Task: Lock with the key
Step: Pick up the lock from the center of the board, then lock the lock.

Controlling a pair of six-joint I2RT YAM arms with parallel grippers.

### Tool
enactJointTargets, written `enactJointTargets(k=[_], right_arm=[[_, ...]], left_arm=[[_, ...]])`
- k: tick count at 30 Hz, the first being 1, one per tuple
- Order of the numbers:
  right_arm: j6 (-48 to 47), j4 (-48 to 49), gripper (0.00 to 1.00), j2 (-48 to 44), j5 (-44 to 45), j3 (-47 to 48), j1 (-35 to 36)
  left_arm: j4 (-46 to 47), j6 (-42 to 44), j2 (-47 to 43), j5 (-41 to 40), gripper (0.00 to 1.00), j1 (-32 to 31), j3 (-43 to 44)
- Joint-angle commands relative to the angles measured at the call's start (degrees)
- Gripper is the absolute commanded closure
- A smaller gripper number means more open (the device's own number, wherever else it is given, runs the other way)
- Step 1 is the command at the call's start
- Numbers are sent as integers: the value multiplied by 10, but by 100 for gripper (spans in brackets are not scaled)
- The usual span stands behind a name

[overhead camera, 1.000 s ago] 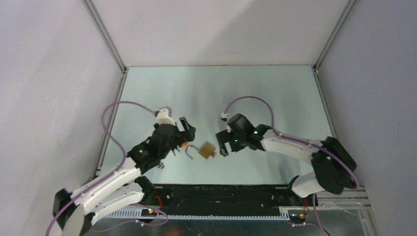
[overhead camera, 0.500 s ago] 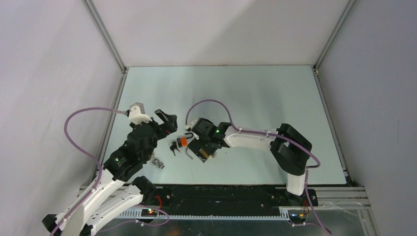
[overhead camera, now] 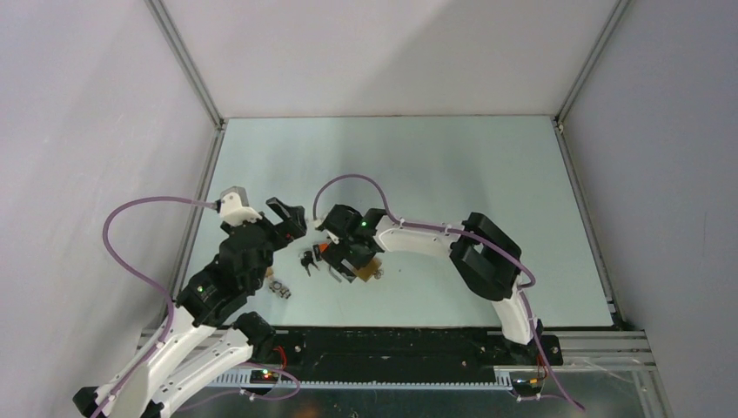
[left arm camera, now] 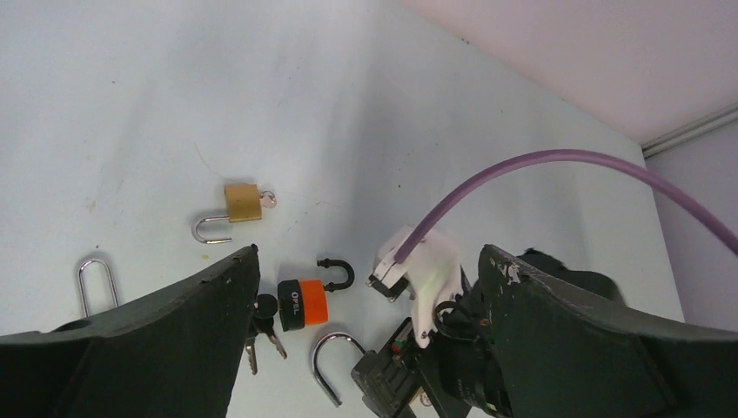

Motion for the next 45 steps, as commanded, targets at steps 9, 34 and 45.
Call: enactJointTargets(k=[9, 34, 45], right_arm=[[-11, -33, 5, 45, 9, 22, -7], [335, 295, 51, -271, -234, -181, -189], [676, 466, 49, -381, -123, -277, -193]], left_arm=[[5, 16, -8, -19, 0, 4, 6], [8, 20, 6, 63, 0, 4, 22], [124, 103, 71, 252, 4, 1, 43]])
